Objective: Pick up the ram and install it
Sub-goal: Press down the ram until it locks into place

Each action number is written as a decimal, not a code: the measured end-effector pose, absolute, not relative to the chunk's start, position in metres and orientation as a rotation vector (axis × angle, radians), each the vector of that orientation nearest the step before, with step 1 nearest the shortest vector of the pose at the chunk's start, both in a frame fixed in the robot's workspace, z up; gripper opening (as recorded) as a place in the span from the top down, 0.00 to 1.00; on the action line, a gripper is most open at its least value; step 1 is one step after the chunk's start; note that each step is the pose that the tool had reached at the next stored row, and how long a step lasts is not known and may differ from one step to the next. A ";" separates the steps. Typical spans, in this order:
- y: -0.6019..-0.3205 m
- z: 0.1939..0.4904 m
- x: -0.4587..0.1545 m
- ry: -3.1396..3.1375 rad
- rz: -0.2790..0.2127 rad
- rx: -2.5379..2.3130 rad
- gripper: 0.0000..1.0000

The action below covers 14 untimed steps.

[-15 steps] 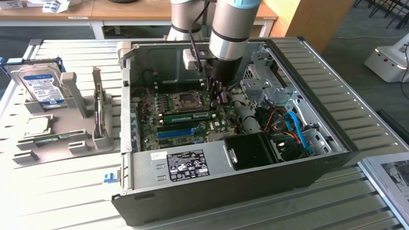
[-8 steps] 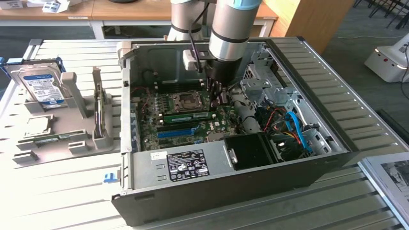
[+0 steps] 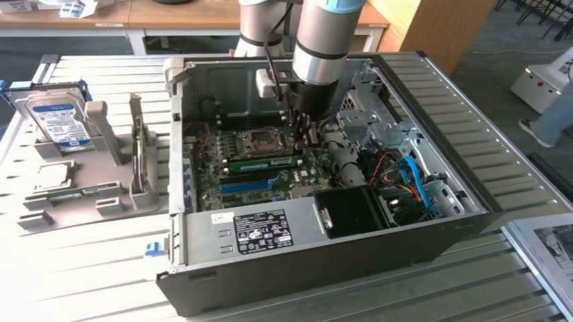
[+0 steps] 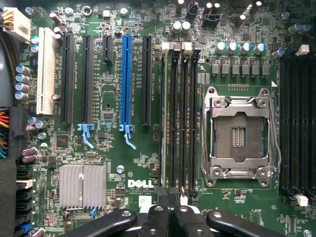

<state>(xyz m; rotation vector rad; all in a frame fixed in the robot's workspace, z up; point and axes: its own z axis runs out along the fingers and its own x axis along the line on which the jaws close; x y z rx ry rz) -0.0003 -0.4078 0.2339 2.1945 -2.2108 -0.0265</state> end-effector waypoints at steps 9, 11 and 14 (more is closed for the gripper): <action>-0.408 0.231 0.000 -2.211 -0.027 2.195 0.90; -0.408 0.229 0.000 -2.211 -0.027 2.195 0.90; -0.408 0.229 0.000 -2.211 -0.026 2.194 0.90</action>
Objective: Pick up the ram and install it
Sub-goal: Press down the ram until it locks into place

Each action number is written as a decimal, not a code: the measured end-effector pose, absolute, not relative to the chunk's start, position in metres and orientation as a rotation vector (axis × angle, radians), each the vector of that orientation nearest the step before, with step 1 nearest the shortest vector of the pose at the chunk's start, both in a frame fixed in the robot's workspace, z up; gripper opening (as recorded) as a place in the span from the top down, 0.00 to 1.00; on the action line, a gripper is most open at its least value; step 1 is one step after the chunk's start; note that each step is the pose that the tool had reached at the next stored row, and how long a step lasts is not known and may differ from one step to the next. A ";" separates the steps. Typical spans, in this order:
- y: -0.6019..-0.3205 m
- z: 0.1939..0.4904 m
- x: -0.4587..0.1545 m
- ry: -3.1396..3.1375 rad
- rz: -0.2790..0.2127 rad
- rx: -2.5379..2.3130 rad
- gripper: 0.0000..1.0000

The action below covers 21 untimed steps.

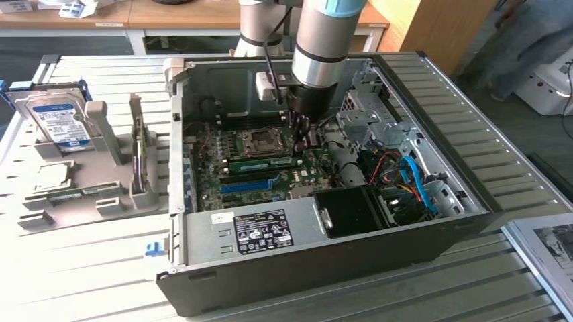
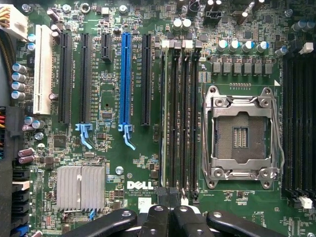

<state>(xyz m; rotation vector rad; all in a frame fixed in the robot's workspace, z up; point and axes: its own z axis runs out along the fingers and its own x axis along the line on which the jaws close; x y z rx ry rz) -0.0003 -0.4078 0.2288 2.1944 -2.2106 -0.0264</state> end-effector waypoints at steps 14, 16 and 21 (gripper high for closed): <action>-0.408 0.227 0.000 -2.211 -0.027 2.195 0.90; -0.408 0.226 0.000 -2.211 -0.026 2.194 0.90; -0.408 0.226 0.000 -2.211 -0.027 2.195 0.90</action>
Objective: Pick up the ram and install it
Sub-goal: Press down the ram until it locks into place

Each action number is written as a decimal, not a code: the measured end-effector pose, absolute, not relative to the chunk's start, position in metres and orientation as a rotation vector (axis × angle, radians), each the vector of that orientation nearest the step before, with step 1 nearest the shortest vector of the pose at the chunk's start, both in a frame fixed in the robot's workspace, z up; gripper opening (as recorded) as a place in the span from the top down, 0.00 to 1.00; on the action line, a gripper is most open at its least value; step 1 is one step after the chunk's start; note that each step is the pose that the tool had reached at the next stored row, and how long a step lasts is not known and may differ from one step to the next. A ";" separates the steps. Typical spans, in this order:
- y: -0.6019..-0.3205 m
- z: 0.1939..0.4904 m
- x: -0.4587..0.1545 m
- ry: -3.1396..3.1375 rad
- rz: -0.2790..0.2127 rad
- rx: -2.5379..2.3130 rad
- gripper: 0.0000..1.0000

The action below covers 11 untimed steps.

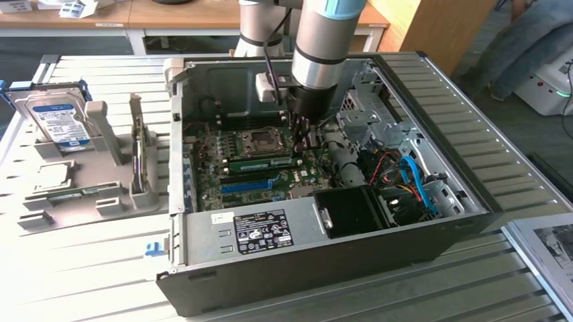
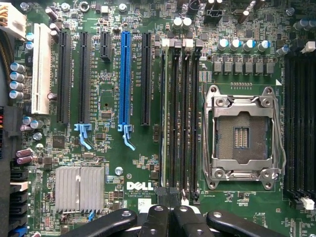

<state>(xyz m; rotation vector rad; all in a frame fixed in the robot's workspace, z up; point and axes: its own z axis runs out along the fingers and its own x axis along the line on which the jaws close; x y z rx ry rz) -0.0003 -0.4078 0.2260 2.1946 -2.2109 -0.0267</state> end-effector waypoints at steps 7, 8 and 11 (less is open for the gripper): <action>-0.408 0.225 0.000 -2.211 -0.027 2.194 0.90; -0.408 0.225 0.000 -2.211 -0.026 2.194 0.90; -0.408 0.224 0.000 -2.211 -0.026 2.194 0.90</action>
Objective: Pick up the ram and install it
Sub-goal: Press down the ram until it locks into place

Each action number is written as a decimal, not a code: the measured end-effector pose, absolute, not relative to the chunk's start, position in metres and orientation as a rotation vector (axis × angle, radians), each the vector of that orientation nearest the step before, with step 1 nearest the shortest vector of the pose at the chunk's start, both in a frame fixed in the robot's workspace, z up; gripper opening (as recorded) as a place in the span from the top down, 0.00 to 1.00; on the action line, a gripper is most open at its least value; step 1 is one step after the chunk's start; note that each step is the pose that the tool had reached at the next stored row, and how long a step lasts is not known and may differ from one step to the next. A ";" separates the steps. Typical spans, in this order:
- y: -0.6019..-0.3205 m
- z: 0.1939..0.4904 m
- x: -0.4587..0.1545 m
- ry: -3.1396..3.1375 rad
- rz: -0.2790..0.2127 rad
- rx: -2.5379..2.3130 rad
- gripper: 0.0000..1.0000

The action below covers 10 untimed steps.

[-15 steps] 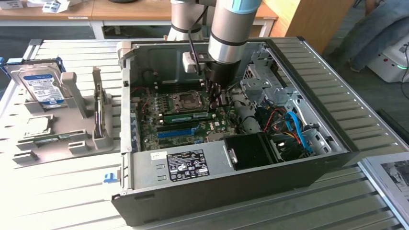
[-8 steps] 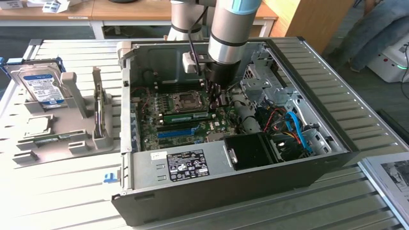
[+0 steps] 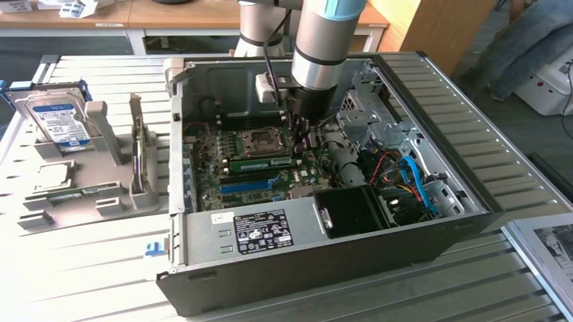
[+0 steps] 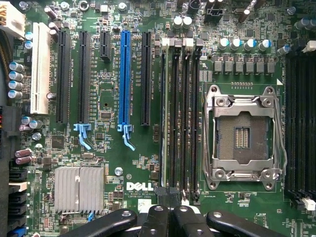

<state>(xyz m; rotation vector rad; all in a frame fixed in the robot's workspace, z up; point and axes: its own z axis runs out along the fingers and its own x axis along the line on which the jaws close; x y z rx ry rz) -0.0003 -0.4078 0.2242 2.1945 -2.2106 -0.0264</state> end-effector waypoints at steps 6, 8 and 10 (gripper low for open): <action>-0.408 0.224 0.000 -2.211 -0.026 2.194 0.90; -0.408 0.223 0.000 -2.211 -0.026 2.194 0.90; -0.408 0.223 0.000 -2.211 -0.026 2.194 0.90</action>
